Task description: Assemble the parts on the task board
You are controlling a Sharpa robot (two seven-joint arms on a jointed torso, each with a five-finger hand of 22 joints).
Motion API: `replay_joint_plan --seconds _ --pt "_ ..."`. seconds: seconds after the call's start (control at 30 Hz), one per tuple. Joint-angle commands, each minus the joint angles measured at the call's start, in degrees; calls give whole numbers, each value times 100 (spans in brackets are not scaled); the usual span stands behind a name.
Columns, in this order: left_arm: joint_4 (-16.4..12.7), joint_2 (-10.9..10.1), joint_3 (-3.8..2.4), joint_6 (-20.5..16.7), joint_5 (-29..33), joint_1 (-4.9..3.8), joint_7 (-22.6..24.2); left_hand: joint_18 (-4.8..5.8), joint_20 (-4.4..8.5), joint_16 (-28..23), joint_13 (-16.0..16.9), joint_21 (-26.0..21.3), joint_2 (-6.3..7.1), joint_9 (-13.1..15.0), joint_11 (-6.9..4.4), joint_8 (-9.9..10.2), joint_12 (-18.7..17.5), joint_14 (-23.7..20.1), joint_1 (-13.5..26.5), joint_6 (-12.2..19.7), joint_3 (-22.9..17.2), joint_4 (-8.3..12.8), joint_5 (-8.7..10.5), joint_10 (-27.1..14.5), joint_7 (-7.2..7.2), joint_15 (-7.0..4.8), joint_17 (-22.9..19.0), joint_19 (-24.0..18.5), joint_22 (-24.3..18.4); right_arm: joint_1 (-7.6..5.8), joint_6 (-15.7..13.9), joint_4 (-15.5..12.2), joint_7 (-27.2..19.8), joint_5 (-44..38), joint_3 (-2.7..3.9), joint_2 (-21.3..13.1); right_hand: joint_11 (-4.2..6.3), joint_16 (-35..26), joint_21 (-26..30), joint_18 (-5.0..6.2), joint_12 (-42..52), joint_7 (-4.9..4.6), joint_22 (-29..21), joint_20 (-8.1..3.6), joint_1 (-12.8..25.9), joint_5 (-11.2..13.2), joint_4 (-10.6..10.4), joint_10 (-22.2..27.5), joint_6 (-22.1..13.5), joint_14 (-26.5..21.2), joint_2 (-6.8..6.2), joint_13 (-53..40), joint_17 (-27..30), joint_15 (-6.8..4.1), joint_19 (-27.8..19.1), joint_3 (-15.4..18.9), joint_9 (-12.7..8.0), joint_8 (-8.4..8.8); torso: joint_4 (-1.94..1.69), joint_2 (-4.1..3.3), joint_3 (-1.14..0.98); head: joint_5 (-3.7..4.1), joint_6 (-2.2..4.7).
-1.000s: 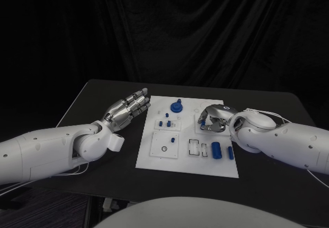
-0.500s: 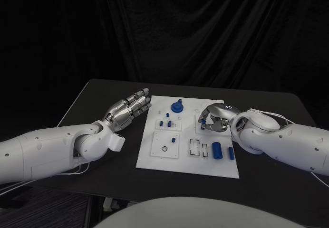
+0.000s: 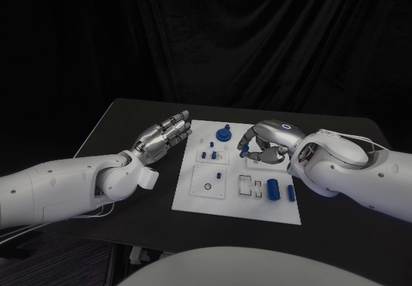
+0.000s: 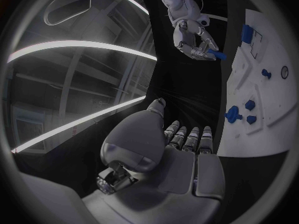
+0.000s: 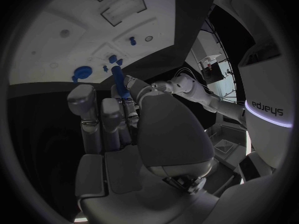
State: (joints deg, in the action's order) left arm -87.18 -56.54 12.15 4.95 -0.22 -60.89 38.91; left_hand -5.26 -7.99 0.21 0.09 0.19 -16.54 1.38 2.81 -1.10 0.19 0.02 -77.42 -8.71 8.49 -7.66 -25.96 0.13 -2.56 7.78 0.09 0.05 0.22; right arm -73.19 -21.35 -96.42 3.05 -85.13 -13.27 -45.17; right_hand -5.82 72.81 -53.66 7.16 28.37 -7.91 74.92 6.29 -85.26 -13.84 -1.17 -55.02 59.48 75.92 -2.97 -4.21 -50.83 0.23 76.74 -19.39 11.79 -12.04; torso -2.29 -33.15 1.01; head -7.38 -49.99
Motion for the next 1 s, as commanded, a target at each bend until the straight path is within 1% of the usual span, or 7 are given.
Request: replay_joint_plan --seconds 0.03,0.27,0.4,0.53,0.67,0.8,1.0 --pt "4 23 -6 38 20 10 380 105 -39 -21 -3 -9 23 6 33 -42 -13 -2 -22 -10 -31 7 -38 3 -40 44 -9 4 6 27 -177 -191 -165 -284 -10 6 152 32 -37 -25 -40 15 592 -26 -19 61 26 -224 66 43 21 -16 -41 -23 25 10 36 -35 -15 -9 1 -16 -1" --pt "25 66 -6 -9 20 9 397 106 -43 -21 -2 -12 19 7 31 -43 -13 -2 -17 -16 -43 13 -45 5 -45 52 -9 1 -3 209 -115 -187 -308 -438 -20 281 164 34 -60 -31 -62 24 598 -39 -13 121 24 -270 73 63 18 -18 -65 -34 42 26 64 -33 8 -5 15 -105 -1" --pt "35 89 -6 -70 20 9 430 146 -68 -21 9 -17 25 12 82 -51 -1 -2 26 -59 -98 46 -53 38 -47 121 -9 -4 -18 392 -20 67 -385 -703 -21 627 168 29 -56 -30 -68 27 597 -42 -20 135 30 -278 75 64 15 -18 -60 -37 42 27 71 -33 9 -9 2 -161 -1" --pt "31 89 -6 -62 20 9 433 151 -77 -21 19 -13 20 12 96 -51 10 -2 40 -60 -119 55 -59 70 -53 135 -9 0 -6 537 4 313 -447 -791 -21 904 173 10 -36 -28 -88 31 591 -50 -25 196 35 -303 85 61 10 -19 -39 -44 39 40 98 -35 7 3 4 -190 -1" --pt "31 87 -6 -63 20 9 431 146 -105 -21 49 -9 18 12 135 -50 46 -2 61 -62 -154 66 -60 159 -52 152 -9 4 3 681 64 548 -485 -828 -20 1144 174 17 -47 -31 -94 32 594 -51 -24 211 32 -311 88 70 16 -19 -58 -45 45 42 106 -36 -12 12 8 -185 -1" --pt "36 92 -6 -67 20 9 434 144 -113 -21 53 -10 21 13 162 -51 53 -2 72 -70 -170 71 -63 169 -43 160 -9 4 2 806 164 751 -503 -843 -20 1332 180 -4 -24 -27 -111 36 588 -57 -41 252 46 -329 91 63 16 -21 -29 -50 40 46 126 -35 -46 -2 -1 -164 -1" --pt "29 90 -6 -59 20 9 434 143 -116 -21 53 -8 20 13 169 -51 55 -2 75 -69 -175 72 -64 171 -40 161 -9 5 6 946 232 963 -508 -851 -19 1521 177 -7 -19 -27 -127 33 587 -58 -34 277 39 -328 84 66 22 -20 -33 -49 40 51 136 -29 -41 -13 0 -186 -1"
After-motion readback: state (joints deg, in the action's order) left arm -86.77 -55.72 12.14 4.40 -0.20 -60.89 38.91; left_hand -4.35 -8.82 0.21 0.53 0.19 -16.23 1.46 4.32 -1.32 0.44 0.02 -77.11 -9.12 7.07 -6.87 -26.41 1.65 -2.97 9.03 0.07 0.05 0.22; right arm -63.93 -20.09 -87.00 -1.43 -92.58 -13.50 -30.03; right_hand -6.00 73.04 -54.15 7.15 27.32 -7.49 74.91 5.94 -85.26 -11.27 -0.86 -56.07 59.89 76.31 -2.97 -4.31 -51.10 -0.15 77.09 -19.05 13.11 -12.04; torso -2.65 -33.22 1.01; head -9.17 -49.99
